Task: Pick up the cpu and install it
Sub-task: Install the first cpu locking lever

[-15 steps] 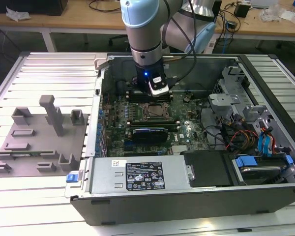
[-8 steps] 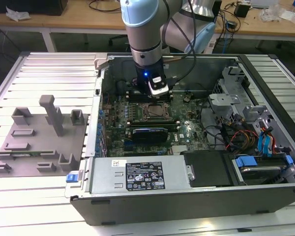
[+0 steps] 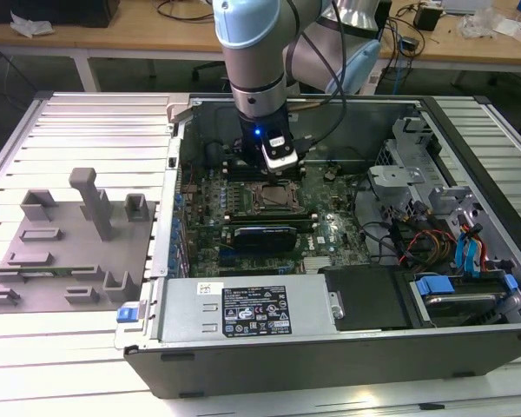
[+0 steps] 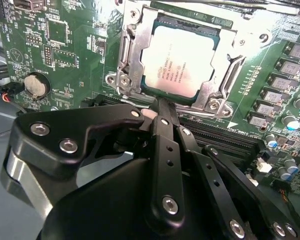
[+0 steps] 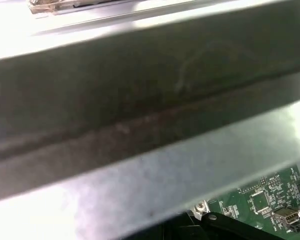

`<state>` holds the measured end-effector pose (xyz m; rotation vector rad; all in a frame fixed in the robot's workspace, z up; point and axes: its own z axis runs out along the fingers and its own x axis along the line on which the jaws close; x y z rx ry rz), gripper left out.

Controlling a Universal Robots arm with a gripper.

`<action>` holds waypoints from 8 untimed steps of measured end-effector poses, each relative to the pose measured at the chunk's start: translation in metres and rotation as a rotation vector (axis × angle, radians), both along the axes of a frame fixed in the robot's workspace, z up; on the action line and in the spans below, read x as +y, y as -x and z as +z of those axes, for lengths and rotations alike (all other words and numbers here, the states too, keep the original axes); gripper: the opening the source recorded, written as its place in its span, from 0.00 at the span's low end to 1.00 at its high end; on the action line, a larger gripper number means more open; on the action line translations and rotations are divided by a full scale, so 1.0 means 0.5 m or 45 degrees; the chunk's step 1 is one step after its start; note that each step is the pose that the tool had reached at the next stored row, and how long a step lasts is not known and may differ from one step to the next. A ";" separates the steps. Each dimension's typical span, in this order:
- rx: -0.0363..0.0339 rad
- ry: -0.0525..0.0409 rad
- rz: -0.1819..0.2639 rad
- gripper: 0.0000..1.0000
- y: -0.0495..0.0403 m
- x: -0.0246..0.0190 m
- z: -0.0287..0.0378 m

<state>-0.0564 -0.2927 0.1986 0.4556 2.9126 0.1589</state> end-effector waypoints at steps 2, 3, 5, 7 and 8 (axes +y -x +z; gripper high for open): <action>0.0000 0.000 -0.001 0.11 -0.001 -0.0001 0.000; -0.0001 0.000 -0.001 0.11 -0.001 0.0000 0.000; -0.0013 -0.001 0.000 0.11 -0.001 0.0003 0.003; -0.0002 0.000 0.000 0.11 -0.001 0.0001 0.013; -0.0004 0.000 0.000 0.11 -0.001 0.0003 0.015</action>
